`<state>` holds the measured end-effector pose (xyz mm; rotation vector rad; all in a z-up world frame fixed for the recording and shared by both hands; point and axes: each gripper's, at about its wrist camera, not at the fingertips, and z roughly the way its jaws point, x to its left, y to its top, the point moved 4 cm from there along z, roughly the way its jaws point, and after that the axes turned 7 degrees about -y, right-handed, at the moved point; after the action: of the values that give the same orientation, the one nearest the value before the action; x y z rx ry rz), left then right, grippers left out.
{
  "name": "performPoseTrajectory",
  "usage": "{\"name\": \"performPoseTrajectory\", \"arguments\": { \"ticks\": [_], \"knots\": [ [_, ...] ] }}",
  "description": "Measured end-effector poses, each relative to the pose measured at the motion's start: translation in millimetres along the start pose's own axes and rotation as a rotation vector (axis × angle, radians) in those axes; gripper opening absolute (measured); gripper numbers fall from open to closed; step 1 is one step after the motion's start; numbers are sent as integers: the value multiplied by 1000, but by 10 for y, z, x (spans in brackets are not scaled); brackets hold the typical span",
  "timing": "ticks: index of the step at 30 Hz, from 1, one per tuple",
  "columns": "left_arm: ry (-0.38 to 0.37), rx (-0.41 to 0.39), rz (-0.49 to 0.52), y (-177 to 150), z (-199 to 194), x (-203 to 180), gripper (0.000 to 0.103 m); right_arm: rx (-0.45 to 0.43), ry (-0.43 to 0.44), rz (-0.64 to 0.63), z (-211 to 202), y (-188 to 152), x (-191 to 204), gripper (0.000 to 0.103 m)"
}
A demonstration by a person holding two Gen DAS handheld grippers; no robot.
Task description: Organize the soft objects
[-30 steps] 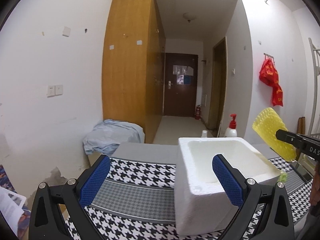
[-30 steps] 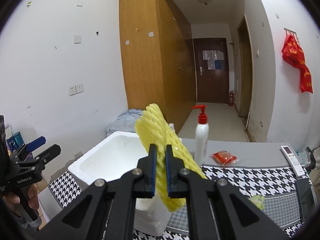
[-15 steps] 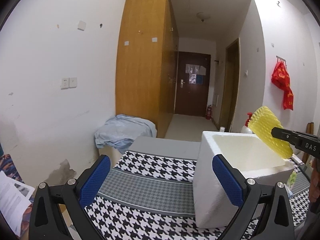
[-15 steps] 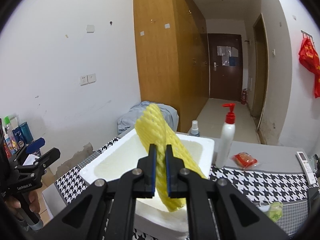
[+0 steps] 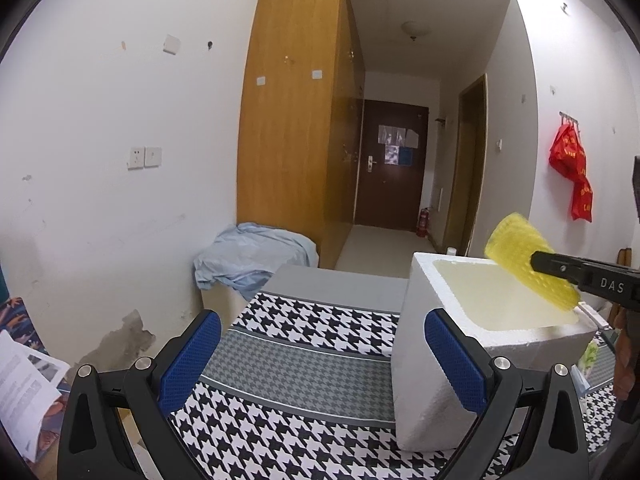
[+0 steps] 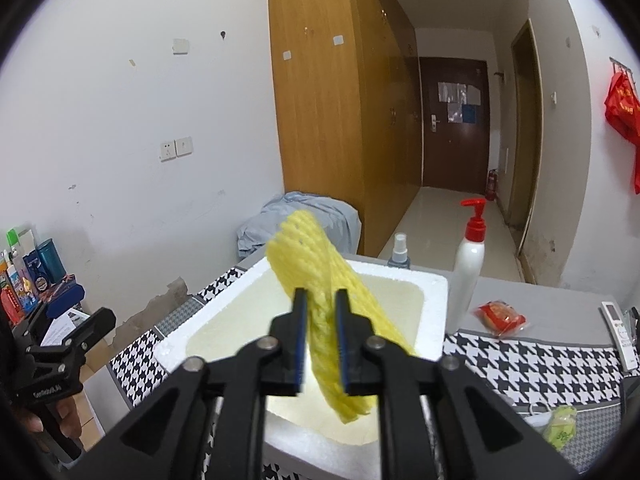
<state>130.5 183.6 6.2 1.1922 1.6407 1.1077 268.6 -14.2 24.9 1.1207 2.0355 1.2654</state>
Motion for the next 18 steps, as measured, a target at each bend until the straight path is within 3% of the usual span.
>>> {"name": "performPoseTrajectory", "arguments": {
  "ticks": [4, 7, 18],
  "knots": [
    [-9, -2, -14, -24, -26, 7, 102, 29, -13, 0, 51, -19, 21, 65],
    [-9, 1, -9, -33, -44, -6, 102, 13, -14, 5, -4, -11, 36, 76],
    [-45, 7, 12, -40, -128, -197, 102, -19, -6, 13, -195, -23, -14, 82]
  ]
}}
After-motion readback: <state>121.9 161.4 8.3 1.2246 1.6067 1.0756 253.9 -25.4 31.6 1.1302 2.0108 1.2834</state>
